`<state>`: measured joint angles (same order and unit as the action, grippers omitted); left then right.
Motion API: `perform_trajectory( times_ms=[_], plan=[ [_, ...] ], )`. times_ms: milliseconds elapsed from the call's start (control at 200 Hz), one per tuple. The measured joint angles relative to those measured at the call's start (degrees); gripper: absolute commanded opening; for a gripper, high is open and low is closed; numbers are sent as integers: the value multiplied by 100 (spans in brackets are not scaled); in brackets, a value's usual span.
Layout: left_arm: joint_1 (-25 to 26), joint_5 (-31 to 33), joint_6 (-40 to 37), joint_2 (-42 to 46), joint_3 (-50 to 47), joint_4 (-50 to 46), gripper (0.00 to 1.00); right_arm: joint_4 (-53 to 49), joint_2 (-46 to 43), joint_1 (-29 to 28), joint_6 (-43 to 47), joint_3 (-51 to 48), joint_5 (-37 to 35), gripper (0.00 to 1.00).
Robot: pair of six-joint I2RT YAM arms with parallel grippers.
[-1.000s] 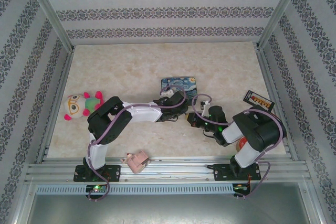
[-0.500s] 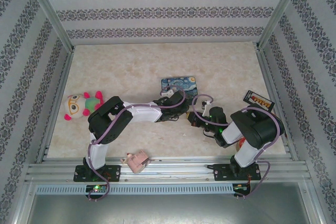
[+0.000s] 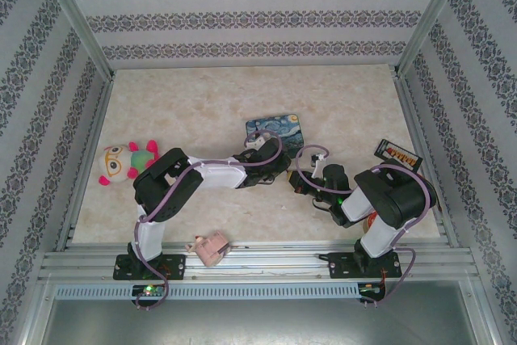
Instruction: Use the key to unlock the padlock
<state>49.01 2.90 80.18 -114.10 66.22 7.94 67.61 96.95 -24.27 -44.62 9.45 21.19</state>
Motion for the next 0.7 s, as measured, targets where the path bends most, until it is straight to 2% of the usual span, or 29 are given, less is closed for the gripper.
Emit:
perform_trajectory(
  times_ms=[465, 700],
  plan=[
    [-2, -11, 90, 0, -15, 114, 7, 313, 251, 173, -4, 17, 284, 0],
    [-2, 11, 87, 2, -59, 201, 7, 826, 675, 317, -118, 20, 595, 0]
  ],
)
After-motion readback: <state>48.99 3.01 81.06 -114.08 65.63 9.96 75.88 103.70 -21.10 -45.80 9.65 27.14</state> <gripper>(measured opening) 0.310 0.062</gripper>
